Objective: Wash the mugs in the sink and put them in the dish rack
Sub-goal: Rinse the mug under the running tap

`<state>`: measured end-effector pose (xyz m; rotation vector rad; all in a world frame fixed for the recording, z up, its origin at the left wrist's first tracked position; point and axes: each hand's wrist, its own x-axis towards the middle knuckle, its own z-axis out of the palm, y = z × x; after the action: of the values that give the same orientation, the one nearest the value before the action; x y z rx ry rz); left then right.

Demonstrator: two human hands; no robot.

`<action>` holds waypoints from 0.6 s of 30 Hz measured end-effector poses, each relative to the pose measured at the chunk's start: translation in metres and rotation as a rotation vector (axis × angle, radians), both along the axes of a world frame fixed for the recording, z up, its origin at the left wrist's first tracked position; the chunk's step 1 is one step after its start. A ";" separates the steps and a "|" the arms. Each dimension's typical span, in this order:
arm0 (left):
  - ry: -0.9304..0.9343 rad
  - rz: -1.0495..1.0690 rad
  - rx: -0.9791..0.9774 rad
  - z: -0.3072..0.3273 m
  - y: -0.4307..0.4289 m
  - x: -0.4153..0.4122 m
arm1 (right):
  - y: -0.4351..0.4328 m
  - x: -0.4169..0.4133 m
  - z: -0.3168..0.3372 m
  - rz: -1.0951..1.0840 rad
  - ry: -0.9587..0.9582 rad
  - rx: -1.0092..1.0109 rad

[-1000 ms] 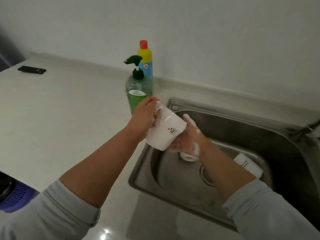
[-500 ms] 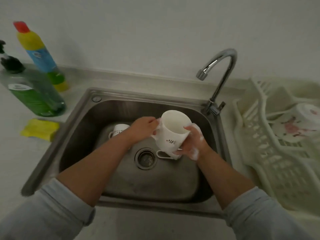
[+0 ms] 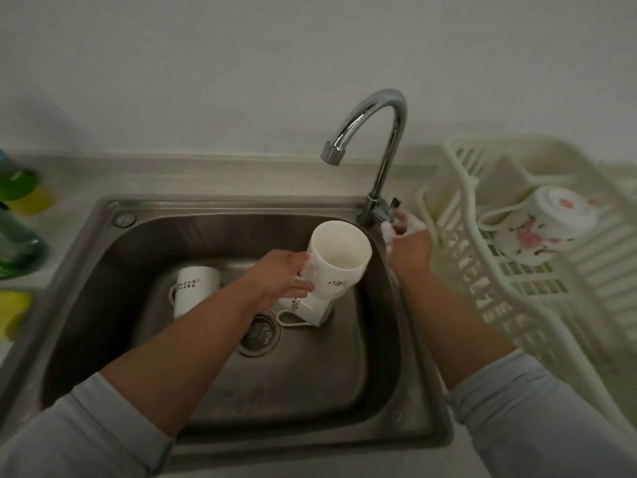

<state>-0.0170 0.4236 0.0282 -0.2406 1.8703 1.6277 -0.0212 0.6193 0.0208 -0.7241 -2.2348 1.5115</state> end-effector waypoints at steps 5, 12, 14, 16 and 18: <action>0.006 0.106 0.024 -0.004 0.004 -0.015 | 0.021 -0.030 0.001 -0.021 -0.144 0.215; 0.014 0.119 0.022 -0.008 0.005 -0.033 | 0.028 -0.044 0.001 -0.126 -0.157 0.326; 0.009 0.113 0.029 -0.008 0.005 -0.035 | 0.030 -0.047 0.001 -0.135 -0.159 0.368; 0.003 0.099 0.032 -0.008 0.004 -0.037 | 0.031 -0.051 0.001 -0.133 -0.170 0.378; 0.004 0.089 0.038 -0.008 0.003 -0.038 | 0.032 -0.054 0.001 -0.137 -0.202 0.375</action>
<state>-0.0553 0.4266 0.0203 -0.3085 1.8539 1.7224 -0.0748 0.6515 0.0213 -0.9174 -2.4599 0.9525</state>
